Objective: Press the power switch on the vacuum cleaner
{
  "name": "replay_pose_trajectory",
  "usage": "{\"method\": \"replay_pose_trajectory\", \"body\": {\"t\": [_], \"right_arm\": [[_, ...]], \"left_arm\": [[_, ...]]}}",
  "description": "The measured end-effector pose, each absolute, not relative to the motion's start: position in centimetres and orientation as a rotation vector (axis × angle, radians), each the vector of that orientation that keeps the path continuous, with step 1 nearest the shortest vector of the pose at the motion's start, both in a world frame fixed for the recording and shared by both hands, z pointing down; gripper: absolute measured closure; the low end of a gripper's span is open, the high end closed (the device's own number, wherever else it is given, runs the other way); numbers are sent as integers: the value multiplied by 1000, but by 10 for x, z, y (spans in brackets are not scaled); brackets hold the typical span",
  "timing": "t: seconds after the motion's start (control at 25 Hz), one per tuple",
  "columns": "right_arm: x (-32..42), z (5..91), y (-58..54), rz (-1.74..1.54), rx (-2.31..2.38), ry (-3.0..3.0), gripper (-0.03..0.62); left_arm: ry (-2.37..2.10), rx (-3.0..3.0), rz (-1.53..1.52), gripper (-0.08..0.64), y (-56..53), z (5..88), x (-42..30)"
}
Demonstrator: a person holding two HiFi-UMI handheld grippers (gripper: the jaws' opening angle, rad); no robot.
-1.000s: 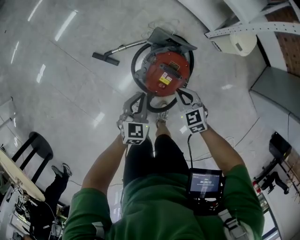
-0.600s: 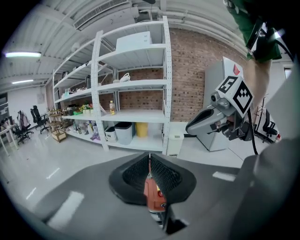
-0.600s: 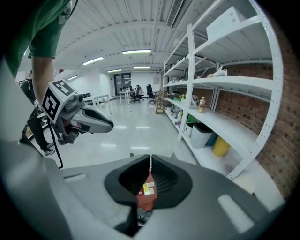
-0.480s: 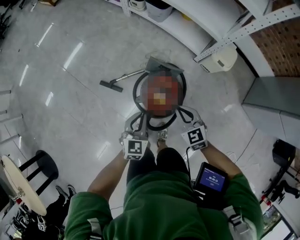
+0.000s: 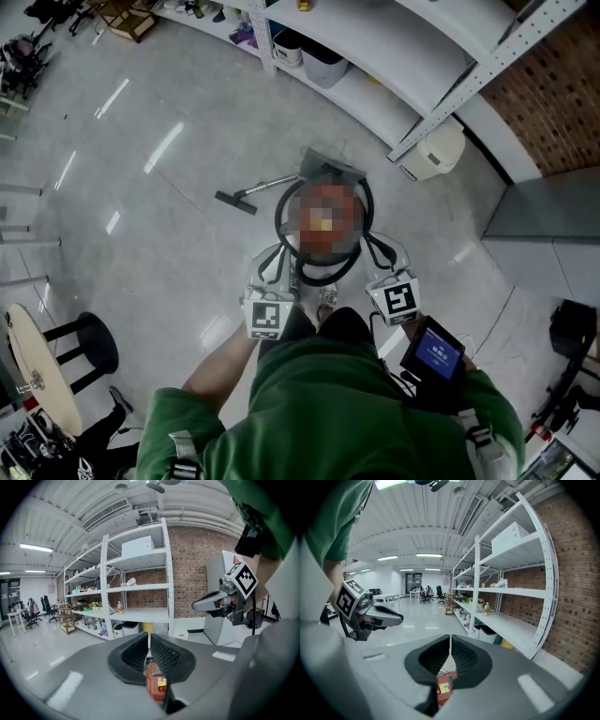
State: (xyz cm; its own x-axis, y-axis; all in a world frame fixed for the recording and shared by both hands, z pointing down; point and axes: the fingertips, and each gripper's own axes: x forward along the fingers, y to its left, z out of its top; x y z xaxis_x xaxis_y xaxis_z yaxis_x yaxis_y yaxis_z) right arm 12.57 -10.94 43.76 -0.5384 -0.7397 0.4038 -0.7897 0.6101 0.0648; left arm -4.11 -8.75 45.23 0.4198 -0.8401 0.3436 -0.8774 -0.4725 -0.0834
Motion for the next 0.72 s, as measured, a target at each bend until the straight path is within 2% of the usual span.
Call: {"method": "replay_pose_trajectory", "body": {"t": [0.48,0.72], "right_arm": [[145,364,-75,109,1338,-2579,580],[147,339,-51,77,1410,-2558,580]], "left_arm": [[-1725,2582,329,552,-47,365,-26],[-1668,2654,265,552,-26,341,-18]]}}
